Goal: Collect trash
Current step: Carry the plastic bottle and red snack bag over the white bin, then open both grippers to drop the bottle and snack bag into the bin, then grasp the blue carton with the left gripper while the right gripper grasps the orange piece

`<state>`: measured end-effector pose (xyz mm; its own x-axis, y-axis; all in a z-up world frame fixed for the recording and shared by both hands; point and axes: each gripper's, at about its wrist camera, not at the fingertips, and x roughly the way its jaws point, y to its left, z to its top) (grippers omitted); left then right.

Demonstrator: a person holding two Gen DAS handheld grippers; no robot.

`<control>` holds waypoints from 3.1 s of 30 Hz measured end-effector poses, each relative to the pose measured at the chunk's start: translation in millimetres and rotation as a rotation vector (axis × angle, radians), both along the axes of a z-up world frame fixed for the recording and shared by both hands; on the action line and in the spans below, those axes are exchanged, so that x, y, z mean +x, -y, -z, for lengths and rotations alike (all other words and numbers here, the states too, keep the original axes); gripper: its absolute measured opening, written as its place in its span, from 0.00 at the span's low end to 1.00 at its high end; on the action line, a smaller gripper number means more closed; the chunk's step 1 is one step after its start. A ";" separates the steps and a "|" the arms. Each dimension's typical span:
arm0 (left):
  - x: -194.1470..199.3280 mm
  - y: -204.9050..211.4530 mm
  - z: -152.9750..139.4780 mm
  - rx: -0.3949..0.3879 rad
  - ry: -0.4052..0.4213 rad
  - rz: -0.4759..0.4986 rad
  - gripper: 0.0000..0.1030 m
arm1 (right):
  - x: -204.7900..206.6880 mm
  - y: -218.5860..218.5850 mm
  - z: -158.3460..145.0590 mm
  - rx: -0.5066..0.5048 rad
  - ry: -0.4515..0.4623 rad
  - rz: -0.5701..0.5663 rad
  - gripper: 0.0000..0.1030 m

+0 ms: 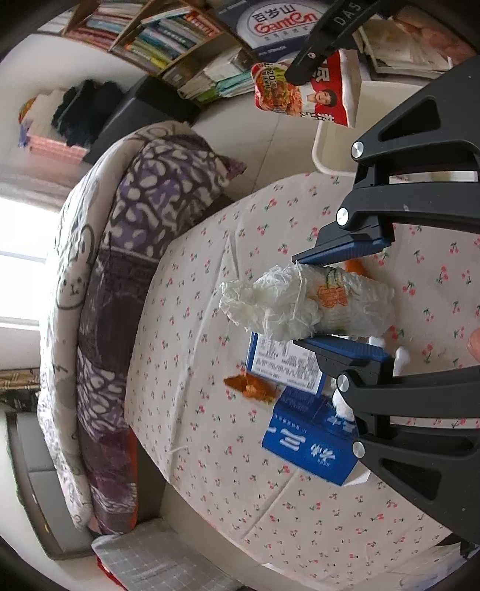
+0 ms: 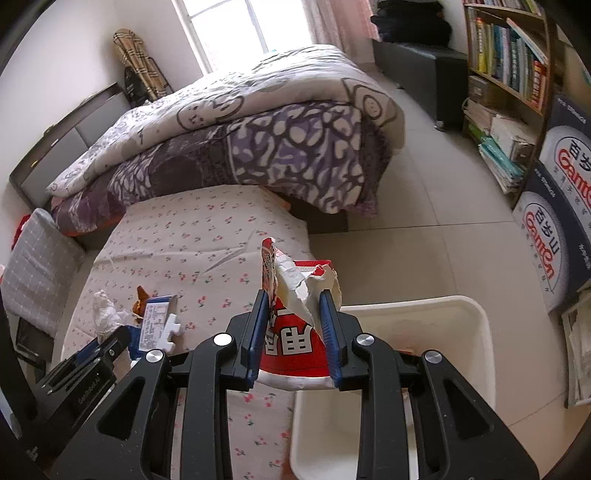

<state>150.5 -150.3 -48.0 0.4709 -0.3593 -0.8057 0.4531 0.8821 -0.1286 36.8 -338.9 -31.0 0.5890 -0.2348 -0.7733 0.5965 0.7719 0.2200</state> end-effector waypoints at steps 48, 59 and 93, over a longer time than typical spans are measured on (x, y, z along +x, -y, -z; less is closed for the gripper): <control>-110.3 111.7 20.3 -0.007 -0.036 0.323 0.58 | -101.1 97.1 12.5 0.029 -0.091 0.365 0.81; -88.2 89.3 34.8 0.059 -0.034 0.258 0.67 | -72.9 74.6 18.6 0.028 -0.112 0.307 0.86; 97.0 -79.4 100.3 0.392 -0.282 -0.053 0.74 | 68.7 -55.4 64.7 0.099 -0.226 -0.052 0.88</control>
